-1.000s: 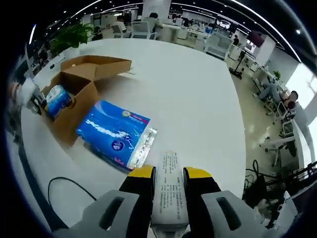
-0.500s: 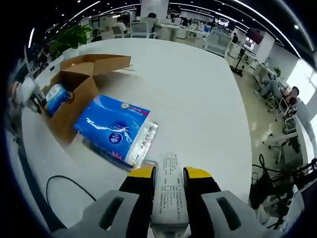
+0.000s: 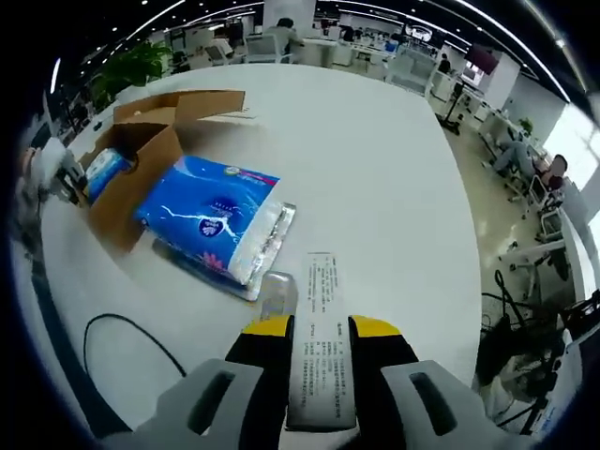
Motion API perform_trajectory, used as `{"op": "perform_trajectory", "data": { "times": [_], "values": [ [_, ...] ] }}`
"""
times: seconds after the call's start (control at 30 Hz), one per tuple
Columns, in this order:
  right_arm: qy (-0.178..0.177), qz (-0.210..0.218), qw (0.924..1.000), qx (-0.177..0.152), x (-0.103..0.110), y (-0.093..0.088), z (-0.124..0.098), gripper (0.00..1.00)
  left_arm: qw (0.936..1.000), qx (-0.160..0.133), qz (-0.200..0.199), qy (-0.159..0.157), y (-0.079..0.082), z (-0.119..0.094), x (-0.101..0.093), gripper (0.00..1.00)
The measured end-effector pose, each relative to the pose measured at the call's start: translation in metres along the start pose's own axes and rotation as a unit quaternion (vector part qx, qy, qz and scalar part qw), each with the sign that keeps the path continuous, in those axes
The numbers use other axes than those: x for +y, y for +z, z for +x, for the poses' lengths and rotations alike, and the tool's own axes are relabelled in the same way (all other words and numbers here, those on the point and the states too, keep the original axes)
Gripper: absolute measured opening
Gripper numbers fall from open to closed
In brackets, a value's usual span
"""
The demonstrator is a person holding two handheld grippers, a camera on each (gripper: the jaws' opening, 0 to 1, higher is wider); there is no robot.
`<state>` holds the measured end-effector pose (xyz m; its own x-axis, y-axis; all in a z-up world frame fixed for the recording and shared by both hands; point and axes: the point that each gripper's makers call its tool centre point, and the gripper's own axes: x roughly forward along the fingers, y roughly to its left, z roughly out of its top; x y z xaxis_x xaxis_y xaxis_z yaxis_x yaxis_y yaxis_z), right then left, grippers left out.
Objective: Operate the shoe box by opening the lid, removing the specified soft item, and placing it in the target area until the item is outside and the box remains undamaged.
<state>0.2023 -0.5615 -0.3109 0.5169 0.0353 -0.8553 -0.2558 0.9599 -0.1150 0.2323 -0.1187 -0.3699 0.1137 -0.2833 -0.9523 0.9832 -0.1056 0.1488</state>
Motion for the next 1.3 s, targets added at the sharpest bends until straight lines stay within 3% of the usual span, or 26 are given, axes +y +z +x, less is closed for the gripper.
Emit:
{"op": "perform_trajectory", "data": {
  "times": [0.33, 0.83, 1.3],
  "values": [
    [0.001, 0.011, 0.9998, 0.019, 0.002, -0.015, 0.007, 0.21, 1.0, 0.001, 0.003, -0.006, 0.001, 0.0, 0.0, 0.03],
    [-0.007, 0.075, 0.9966, 0.033, 0.001, -0.032, 0.012, 0.21, 0.9999, 0.001, 0.005, -0.009, 0.0, 0.0, 0.0, 0.03],
    [-0.008, 0.082, 0.9957, 0.043, 0.003, -0.043, 0.015, 0.22, 0.9999, 0.0, 0.005, -0.013, 0.001, 0.0, 0.0, 0.03]
  ]
}}
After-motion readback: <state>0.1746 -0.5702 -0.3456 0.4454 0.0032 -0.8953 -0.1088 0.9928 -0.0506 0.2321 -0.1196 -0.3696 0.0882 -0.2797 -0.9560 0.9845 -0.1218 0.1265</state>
